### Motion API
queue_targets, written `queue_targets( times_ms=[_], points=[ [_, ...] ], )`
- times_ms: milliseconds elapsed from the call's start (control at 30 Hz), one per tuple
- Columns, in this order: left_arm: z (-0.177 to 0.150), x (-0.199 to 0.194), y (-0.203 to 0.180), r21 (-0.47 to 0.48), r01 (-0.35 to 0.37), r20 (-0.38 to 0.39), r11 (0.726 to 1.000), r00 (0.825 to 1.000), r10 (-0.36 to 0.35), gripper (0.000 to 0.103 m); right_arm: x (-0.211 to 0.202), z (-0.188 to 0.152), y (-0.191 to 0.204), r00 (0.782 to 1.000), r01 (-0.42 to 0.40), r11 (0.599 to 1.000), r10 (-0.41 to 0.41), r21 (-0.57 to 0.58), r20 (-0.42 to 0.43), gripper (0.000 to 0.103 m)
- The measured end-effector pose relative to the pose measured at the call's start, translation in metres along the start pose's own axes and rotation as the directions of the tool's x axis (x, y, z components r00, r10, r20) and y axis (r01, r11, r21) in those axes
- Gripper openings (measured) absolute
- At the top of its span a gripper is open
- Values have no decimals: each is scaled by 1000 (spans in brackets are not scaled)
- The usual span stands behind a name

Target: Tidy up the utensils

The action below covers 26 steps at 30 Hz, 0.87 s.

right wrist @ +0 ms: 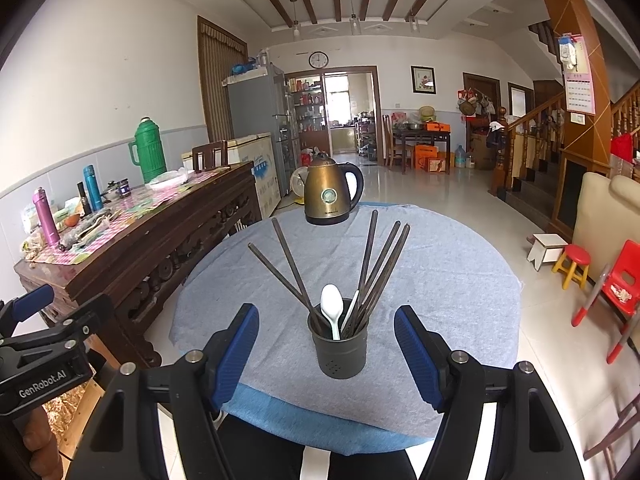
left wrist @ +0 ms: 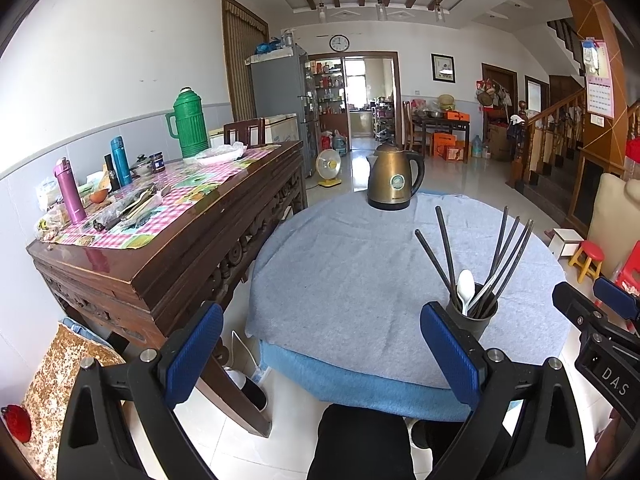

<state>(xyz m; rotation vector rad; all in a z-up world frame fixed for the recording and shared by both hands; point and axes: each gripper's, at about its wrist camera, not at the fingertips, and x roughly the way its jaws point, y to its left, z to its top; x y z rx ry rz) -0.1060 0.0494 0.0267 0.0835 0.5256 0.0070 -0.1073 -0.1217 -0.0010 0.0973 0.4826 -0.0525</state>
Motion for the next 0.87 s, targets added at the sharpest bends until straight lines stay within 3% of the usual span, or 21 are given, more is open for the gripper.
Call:
queue_targets(
  times_ms=[600,867],
  points=[
    [11,35,-29,7,30,-63,1000,998,-30,99,30,3,-28,999,11,1000,-9,27,-50,74],
    [10,88,-25,-32,69,-135,997,988,-73,99,66,4,-43,997,15,999,-11,51,-73,74]
  ],
)
